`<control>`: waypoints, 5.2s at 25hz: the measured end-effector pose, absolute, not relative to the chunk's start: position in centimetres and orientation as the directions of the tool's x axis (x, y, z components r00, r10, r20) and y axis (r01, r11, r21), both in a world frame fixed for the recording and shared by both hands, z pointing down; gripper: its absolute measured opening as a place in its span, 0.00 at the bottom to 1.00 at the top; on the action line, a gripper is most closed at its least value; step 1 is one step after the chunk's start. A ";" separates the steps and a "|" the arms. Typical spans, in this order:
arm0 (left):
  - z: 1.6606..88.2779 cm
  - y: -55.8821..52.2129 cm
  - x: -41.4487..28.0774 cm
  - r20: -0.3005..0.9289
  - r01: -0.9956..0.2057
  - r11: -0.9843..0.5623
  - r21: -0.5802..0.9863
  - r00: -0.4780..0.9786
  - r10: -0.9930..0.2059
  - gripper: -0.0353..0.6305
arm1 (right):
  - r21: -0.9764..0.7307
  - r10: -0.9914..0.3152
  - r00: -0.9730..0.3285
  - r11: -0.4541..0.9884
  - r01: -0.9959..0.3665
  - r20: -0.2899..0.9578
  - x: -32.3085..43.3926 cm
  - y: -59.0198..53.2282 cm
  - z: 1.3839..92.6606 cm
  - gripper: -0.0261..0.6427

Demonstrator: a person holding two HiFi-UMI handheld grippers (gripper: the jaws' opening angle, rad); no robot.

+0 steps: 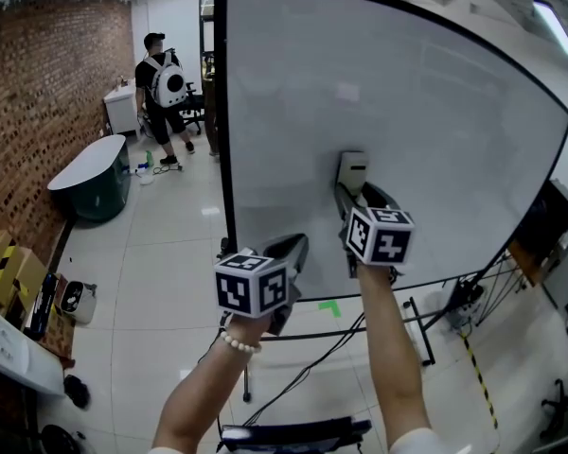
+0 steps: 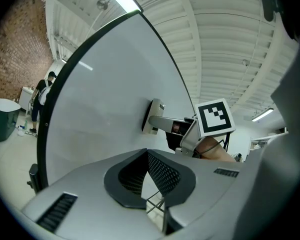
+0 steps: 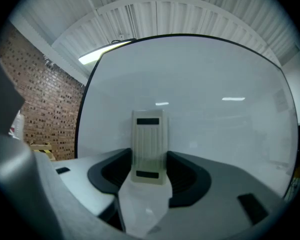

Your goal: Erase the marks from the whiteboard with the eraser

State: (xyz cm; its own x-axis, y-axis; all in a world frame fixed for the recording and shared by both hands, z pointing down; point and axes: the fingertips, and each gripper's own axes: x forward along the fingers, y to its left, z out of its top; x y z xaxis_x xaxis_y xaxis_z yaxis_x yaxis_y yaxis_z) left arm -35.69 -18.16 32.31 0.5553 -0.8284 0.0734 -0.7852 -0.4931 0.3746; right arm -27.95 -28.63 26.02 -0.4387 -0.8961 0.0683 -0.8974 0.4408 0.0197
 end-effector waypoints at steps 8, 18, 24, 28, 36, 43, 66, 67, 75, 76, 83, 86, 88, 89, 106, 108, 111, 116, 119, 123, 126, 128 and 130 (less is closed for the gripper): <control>33.3 -17.0 -41.6 0.087 -0.795 -0.467 0.388 0.536 -0.840 0.03 | 0.009 -0.899 -0.431 0.433 -0.901 0.080 -34.4 -26.8 26.4 0.41; 34.0 -16.3 -46.7 0.086 -0.793 -0.445 0.416 0.521 -0.849 0.03 | 0.002 -0.902 -0.427 0.428 -0.904 0.062 -41.2 -24.8 26.2 0.41; 34.2 -16.3 -49.6 0.082 -0.804 -0.418 0.424 0.493 -0.866 0.03 | 0.015 -0.890 -0.453 0.455 -0.891 0.052 -45.4 -23.7 26.1 0.41; 34.3 -16.0 -51.4 0.076 -0.810 -0.396 0.434 0.470 -0.879 0.03 | 0.018 -0.870 -0.489 0.491 -0.871 0.059 -47.9 -22.9 26.4 0.41; 34.9 -15.5 -53.6 0.078 -0.816 -0.365 0.447 0.442 -0.893 0.03 | 0.013 -0.868 -0.491 0.493 -0.870 0.065 -49.4 -22.4 27.8 0.41; 36.6 -15.3 -54.8 0.098 -0.817 -0.345 0.461 0.434 -0.896 0.03 | 0.022 -0.875 -0.473 0.477 -0.879 0.104 -49.6 -22.5 32.8 0.41; 38.7 -16.1 -48.8 0.144 -0.804 -0.371 0.465 0.482 -0.864 0.03 | -0.009 -0.896 -0.428 0.430 -0.903 0.117 -42.6 -24.6 35.7 0.41; 38.6 -16.3 -48.1 0.145 -0.804 -0.374 0.463 0.485 -0.863 0.03 | -0.009 -0.897 -0.426 0.428 -0.904 0.118 -41.8 -24.8 35.7 0.41; 38.5 -18.1 -42.5 0.157 -0.817 -0.375 0.438 0.480 -0.863 0.03 | -0.021 -0.894 -0.433 0.433 -0.901 0.114 -36.0 -26.4 35.6 0.41; 38.5 -18.3 -41.8 0.159 -0.818 -0.372 0.438 0.478 -0.864 0.03 | -0.023 -0.891 -0.439 0.439 -0.898 0.115 -35.3 -26.6 35.6 0.41; 38.9 -19.9 -36.1 0.173 -0.830 -0.346 0.438 0.456 -0.873 0.03 | -0.036 -0.882 -0.457 0.456 -0.889 0.113 -29.5 -28.3 35.7 0.41; 38.9 -20.4 -33.6 0.179 -0.835 -0.341 0.432 0.449 -0.875 0.03 | -0.047 -0.882 -0.458 0.455 -0.889 0.110 -26.6 -29.2 35.6 0.41; 38.9 -20.7 -31.9 0.184 -0.839 -0.334 0.429 0.443 -0.878 0.03 | -0.048 -0.881 -0.459 0.457 -0.888 0.112 -24.7 -29.7 35.7 0.41; 38.9 -20.8 -30.9 0.187 -0.841 -0.331 0.427 0.440 -0.878 0.03 | -0.047 -0.880 -0.460 0.458 -0.888 0.114 -23.7 -30.0 35.7 0.41; 39.2 -24.9 -14.1 0.213 -0.862 -0.328 0.387 0.430 -0.878 0.03 | -0.042 -0.866 -0.485 0.484 -0.874 0.125 -7.4 -35.3 36.0 0.41; 39.2 -25.6 -12.8 0.212 -0.853 -0.351 0.386 0.452 -0.867 0.03 | -0.050 -0.870 -0.477 0.474 -0.879 0.123 -5.9 -35.8 36.1 0.41; 39.4 -26.8 -11.0 0.205 -0.830 -0.398 0.391 0.500 -0.841 0.03 | -0.036 -0.881 -0.456 0.456 -0.889 0.123 -4.3 -36.4 36.2 0.41; 39.8 -28.4 -7.5 0.204 -0.787 -0.471 0.400 0.577 -0.791 0.03 | -0.046 -0.888 -0.445 0.443 -0.896 0.119 -1.2 -37.4 36.1 0.41; 40.1 -29.3 -4.5 0.209 -0.772 -0.496 0.397 0.602 -0.770 0.03 | -0.037 -0.886 -0.447 0.446 -0.894 0.122 0.8 -37.8 36.2 0.41; 40.1 -31.1 -0.3 0.200 -0.775 -0.495 0.393 0.598 -0.776 0.03 | -0.037 -0.880 -0.458 0.457 -0.889 0.124 4.8 -38.7 36.4 0.41; 40.1 -32.4 2.7 0.196 -0.786 -0.472 0.399 0.576 -0.793 0.03 | -0.029 -0.880 -0.458 0.458 -0.888 0.125 8.7 -39.9 36.4 0.41; 40.0 -33.2 4.6 0.186 -0.793 -0.457 0.403 0.560 -0.808 0.03 | -0.023 -0.871 -0.476 0.477 -0.879 0.123 11.0 -40.7 36.3 0.41; 39.9 -33.9 6.8 0.177 -0.798 -0.445 0.405 0.547 -0.818 0.03 | -0.013 -0.862 -0.492 0.494 -0.869 0.123 13.2 -41.4 36.3 0.41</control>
